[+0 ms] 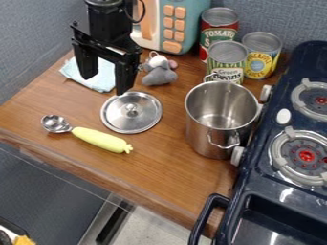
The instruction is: Couvre la cocote
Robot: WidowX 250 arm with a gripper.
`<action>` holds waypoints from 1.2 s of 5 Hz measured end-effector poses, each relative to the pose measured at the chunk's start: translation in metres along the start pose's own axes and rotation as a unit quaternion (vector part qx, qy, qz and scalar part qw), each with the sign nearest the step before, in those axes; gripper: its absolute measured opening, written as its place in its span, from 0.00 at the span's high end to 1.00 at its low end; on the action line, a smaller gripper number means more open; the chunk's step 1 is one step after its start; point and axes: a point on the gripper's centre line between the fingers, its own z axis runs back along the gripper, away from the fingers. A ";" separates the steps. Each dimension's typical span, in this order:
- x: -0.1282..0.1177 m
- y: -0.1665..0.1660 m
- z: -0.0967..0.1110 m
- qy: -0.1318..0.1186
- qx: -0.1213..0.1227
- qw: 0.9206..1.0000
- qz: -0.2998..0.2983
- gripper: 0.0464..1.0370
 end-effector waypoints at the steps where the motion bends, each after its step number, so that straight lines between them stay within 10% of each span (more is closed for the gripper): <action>1: -0.001 -0.001 -0.009 0.015 -0.004 1.000 0.003 0.04; 6: 0.034 0.003 -0.056 0.057 -0.006 0.998 0.039 0.04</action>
